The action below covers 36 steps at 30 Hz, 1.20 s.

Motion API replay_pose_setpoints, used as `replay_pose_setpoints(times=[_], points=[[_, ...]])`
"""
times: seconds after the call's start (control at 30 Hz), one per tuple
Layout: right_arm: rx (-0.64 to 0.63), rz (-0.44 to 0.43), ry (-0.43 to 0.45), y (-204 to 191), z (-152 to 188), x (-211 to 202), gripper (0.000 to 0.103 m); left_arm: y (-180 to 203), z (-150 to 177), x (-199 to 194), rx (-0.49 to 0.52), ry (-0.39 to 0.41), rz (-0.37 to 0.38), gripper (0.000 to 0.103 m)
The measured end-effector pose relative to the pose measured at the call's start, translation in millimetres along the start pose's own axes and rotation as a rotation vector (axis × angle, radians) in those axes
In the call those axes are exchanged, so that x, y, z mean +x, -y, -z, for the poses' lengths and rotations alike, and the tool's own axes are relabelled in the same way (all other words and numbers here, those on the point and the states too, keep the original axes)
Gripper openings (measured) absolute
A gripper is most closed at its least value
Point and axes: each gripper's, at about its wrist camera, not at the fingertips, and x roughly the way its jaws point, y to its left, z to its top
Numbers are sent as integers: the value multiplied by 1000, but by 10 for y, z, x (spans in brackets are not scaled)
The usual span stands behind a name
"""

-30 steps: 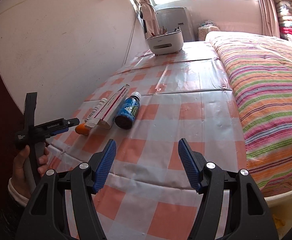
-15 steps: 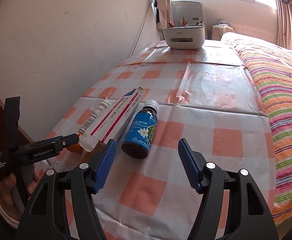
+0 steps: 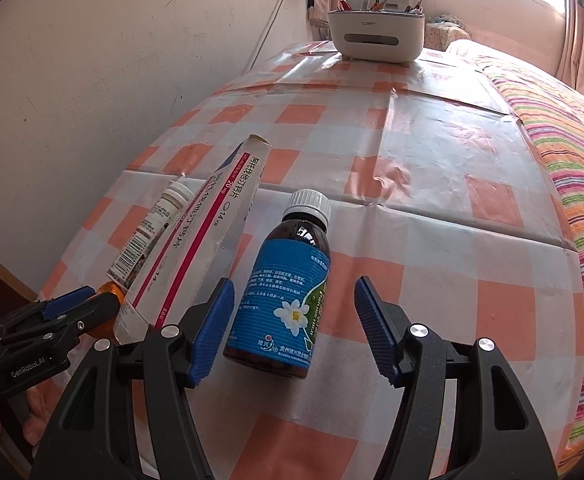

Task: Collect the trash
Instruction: 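Grasp the orange with the left tool while the right tool grasps the blue medicine bottle, then lift and carry the orange and blue bottle toward the beige bin with both tools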

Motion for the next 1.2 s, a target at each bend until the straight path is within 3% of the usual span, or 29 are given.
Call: replay_pose_setpoints(times=[0.17, 0.43, 1.2], points=[[-23, -3, -30, -21, 64, 99, 42, 102, 52, 22, 58, -3, -30, 39], [-27, -2, -5, 19, 235, -53, 42, 104, 71, -11, 51, 7, -23, 31], [83, -80, 21, 279, 847, -680, 42, 319, 201, -274, 118, 73, -50, 29]])
